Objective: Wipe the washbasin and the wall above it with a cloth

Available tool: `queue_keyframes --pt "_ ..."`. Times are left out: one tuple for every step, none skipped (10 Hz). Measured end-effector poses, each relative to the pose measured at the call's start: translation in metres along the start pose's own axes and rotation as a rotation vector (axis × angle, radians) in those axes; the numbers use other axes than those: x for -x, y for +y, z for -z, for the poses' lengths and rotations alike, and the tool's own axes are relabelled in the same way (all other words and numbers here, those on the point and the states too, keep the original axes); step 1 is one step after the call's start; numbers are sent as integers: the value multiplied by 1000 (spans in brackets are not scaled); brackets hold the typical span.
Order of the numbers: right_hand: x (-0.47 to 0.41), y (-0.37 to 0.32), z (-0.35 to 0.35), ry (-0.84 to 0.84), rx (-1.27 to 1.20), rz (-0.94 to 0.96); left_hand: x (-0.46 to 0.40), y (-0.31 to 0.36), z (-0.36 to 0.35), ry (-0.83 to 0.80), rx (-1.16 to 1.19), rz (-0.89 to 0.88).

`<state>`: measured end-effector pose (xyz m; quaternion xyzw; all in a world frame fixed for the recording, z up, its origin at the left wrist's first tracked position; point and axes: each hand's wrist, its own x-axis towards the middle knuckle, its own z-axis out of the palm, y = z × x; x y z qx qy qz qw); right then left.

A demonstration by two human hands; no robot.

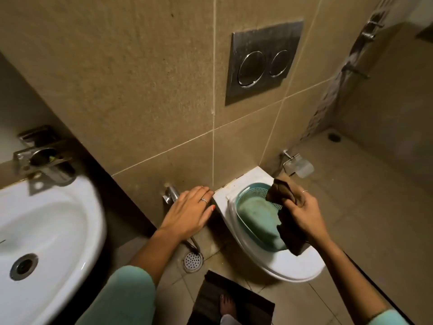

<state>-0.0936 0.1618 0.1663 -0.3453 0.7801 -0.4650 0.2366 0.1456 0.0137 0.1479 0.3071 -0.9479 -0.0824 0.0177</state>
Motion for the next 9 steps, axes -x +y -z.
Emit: queue_keyframes --pt "-33 44 -20 -219 270 -11 -14 -1 -16 -31 24 45" --pt "-63 88 -59 -468 640 -41 -21 -4 -37 -130 52 65" --pt "-73 145 -92 -727 856 -232 -19 -10 -48 -185 36 44" --pt "-82 235 -113 -768 860 -386 -9 -18 -54 -179 13 64" --pt "-78 204 -105 -808 792 -450 -1 -23 -60 -172 36 92" --pt "-80 188 -98 -910 843 -419 5 -30 -63 -162 -3 106" --pt "-85 188 -95 -963 894 -383 5 -30 -54 -148 -10 110" --pt "-92 192 -89 -903 977 -360 7 -31 -40 -94 -34 113" --pt "-104 180 -89 -797 909 -373 17 -33 -26 -15 -30 102"
